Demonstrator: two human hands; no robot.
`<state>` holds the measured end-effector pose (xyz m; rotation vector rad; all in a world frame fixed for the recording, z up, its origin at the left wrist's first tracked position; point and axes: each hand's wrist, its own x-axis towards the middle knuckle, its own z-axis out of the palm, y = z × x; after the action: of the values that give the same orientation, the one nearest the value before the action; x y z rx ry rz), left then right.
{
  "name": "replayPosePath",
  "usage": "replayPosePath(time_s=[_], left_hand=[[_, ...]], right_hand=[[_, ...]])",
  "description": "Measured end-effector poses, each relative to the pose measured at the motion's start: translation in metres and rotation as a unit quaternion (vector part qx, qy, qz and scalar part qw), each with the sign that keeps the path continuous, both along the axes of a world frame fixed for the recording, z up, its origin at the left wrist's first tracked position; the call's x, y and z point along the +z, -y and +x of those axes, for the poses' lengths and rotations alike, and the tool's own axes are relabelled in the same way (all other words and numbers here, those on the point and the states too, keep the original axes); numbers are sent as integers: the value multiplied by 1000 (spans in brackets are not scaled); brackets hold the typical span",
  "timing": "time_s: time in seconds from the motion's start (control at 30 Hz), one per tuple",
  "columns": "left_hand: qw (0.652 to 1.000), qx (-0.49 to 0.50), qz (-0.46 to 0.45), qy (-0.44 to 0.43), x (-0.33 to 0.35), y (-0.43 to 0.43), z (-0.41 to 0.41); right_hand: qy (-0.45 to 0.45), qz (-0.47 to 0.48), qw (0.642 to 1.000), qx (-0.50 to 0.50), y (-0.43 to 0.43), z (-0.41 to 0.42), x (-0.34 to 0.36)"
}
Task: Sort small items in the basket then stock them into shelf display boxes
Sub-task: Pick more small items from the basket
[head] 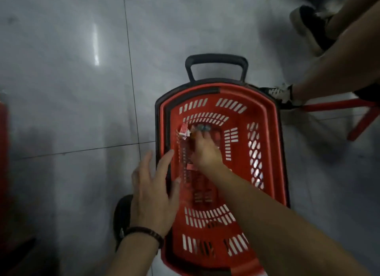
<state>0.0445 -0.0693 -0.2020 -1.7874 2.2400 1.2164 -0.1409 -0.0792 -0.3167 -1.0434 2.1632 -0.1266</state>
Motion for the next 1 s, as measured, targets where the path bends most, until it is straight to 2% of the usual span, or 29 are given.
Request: replayPosePath(time_s=[0.1, 0.2, 0.3, 0.4, 0.63, 0.73, 0.83, 0.9, 1.0], left_hand=[[999, -16, -17, -37, -29, -3, 4], [997, -1, -15, -76, -45, -6, 8], [994, 7, -29, -101, -51, -7, 7], [994, 3, -39, -105, -54, -7, 3], [993, -2, -41, -110, -56, -7, 4], [996, -17, -20, -88, -55, -5, 4], [997, -8, -55, -53, -34, 0, 5], [994, 65, -43, -71, -8, 7, 3], [961, 227, 72, -143, 61, 32, -1]], right_hand=[[-40, -3, 998, 51, 33, -6, -58], [-49, -9, 997, 52, 48, -10, -97], [-35, -53, 998, 20, 47, -11, -116], [-57, -88, 994, 45, 43, -9, -127], [-59, -102, 992, 52, 46, -17, -131], [-25, -100, 995, -6, 43, -16, -107], [28, -134, 987, -80, 29, -9, -46], [64, -165, 978, -109, 18, -2, 9], [120, -205, 963, -125, 8, 7, 127]])
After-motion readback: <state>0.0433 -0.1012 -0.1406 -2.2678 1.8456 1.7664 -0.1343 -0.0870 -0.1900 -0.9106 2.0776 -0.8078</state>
